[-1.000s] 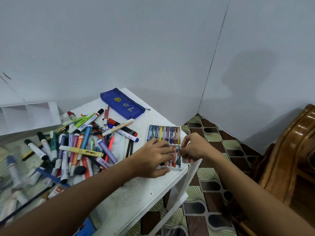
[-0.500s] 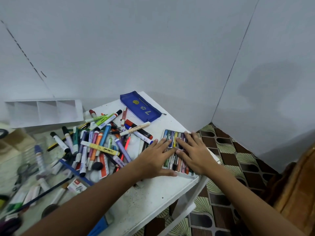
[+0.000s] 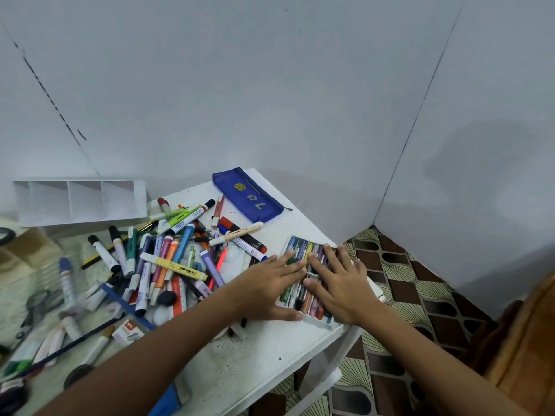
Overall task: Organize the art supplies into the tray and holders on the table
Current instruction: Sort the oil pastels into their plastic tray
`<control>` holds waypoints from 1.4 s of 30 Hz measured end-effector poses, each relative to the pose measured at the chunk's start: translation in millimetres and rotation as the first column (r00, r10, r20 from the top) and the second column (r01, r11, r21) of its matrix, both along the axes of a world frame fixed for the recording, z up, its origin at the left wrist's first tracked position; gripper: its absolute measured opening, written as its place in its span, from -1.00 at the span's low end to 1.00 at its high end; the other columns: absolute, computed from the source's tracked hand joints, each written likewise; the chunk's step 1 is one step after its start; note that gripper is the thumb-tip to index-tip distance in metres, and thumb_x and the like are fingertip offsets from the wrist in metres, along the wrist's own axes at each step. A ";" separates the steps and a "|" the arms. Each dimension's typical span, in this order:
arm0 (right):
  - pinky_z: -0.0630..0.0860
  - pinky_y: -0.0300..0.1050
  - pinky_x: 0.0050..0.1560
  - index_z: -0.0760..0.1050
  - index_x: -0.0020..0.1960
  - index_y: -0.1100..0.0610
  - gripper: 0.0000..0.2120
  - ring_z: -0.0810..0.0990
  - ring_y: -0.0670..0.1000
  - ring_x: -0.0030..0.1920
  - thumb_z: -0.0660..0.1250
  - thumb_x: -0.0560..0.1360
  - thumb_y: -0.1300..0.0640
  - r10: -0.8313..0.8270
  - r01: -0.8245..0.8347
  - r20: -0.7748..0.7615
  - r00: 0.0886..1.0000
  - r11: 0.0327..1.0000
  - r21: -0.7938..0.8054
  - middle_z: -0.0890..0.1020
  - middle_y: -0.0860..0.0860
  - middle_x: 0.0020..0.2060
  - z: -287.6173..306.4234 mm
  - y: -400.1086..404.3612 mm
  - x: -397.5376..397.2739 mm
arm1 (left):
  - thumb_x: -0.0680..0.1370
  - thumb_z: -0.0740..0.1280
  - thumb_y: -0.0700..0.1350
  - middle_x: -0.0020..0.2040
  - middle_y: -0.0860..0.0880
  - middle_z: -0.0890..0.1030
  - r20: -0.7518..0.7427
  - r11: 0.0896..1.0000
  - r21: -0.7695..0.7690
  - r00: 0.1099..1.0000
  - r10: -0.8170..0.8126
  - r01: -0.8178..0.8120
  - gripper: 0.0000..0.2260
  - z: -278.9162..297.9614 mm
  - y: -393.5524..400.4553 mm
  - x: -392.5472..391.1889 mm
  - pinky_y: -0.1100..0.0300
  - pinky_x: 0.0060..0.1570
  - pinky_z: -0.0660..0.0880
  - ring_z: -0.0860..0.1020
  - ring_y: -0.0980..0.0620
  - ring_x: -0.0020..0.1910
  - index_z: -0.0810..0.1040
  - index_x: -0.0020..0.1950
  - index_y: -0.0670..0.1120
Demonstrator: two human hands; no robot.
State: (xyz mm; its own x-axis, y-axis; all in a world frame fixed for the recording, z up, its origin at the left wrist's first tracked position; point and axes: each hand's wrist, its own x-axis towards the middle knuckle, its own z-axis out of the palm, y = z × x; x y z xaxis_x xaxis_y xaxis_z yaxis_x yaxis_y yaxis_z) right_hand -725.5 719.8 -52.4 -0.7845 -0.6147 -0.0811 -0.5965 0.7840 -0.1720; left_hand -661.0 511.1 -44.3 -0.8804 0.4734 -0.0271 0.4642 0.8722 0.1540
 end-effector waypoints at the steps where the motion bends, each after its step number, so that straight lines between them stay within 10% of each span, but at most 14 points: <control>1: -0.11 0.28 0.47 -0.13 0.57 -0.18 -0.25 -0.24 0.11 0.56 -0.37 0.44 -0.42 0.009 -0.009 -0.002 1.000 1.000 0.001 -0.14 0.02 0.58 1.2 0.7 -0.9 | 0.53 0.19 0.34 0.60 -0.01 0.05 0.028 1.000 0.007 1.000 0.012 -0.012 -0.22 3.2 0.4 -1.5 0.10 0.50 -0.14 -0.14 0.04 0.57 0.10 0.59 -0.09; 9: 0.12 0.16 0.48 0.12 0.56 -0.02 -0.52 0.20 0.04 0.49 0.00 0.66 -0.09 -0.056 0.145 0.209 0.976 0.886 -0.441 0.28 0.05 0.50 26.0 13.5 -28.8 | 0.35 0.07 0.57 0.61 -0.07 -0.13 0.068 0.934 0.122 0.942 0.329 -0.335 -0.05 7.9 45.4 6.2 -0.25 0.45 0.03 -0.15 -0.18 0.57 -0.16 0.58 0.14; 18: 0.35 0.09 0.36 0.22 0.53 -0.01 -0.57 0.44 0.00 0.29 0.10 0.66 0.03 -0.024 0.182 0.288 0.957 0.824 -0.536 0.52 0.08 0.29 20.7 33.6 -33.2 | 0.30 0.31 0.49 0.56 -0.10 -0.36 0.164 0.860 0.046 0.853 0.495 -0.508 0.08 4.2 81.2 -23.7 -0.35 0.41 -0.04 -0.27 -0.33 0.52 -0.28 0.55 0.12; 21: 0.38 0.14 0.26 0.34 0.45 0.02 -0.62 0.45 -0.01 0.17 0.16 0.64 0.04 -0.041 0.115 0.169 0.985 0.880 -0.461 0.56 0.00 0.09 21.2 43.6 -38.3 | 0.32 0.39 0.41 0.56 -0.07 -0.36 0.179 0.956 0.065 0.946 0.270 -0.285 0.10 9.5 67.0 -26.7 -0.27 0.45 -0.11 -0.26 -0.26 0.54 -0.34 0.53 0.16; 25: 0.36 -0.06 0.25 0.34 0.45 0.03 -0.37 0.35 -0.12 0.25 0.16 0.50 -0.30 0.100 -0.044 0.118 0.988 0.913 -0.407 0.47 0.03 0.31 34.2 49.9 -36.4 | 0.35 0.44 0.33 0.59 -0.05 -0.25 0.189 0.996 0.083 0.982 -0.022 0.006 0.10 20.9 39.1 -25.7 -0.09 0.49 -0.21 -0.21 -0.09 0.56 -0.29 0.56 0.13; 33: -0.49 -0.04 0.40 -0.44 0.50 -0.05 0.24 -0.47 0.01 0.49 0.21 0.20 -0.61 0.527 -0.525 0.023 0.850 0.842 0.126 -0.37 0.03 0.51 26.5 15.0 -49.8 | 0.18 0.18 0.64 0.59 -0.12 0.04 -0.005 0.984 -0.090 0.988 0.152 -0.152 0.21 7.7 5.2 7.8 -0.04 0.46 -0.07 0.04 -0.09 0.55 -0.22 0.58 -0.01; 42: -0.19 0.10 0.50 -0.37 0.54 -0.07 0.22 0.00 0.18 0.52 0.16 0.19 -0.64 0.587 -0.573 0.034 0.809 0.775 0.267 0.02 0.17 0.55 29.7 1.1 -54.6 | 0.30 0.21 0.56 0.46 -0.19 0.33 -0.071 0.981 -0.096 0.985 0.160 -0.166 0.10 16.7 9.5 7.9 0.02 0.43 0.21 0.32 -0.12 0.39 0.14 0.53 -0.23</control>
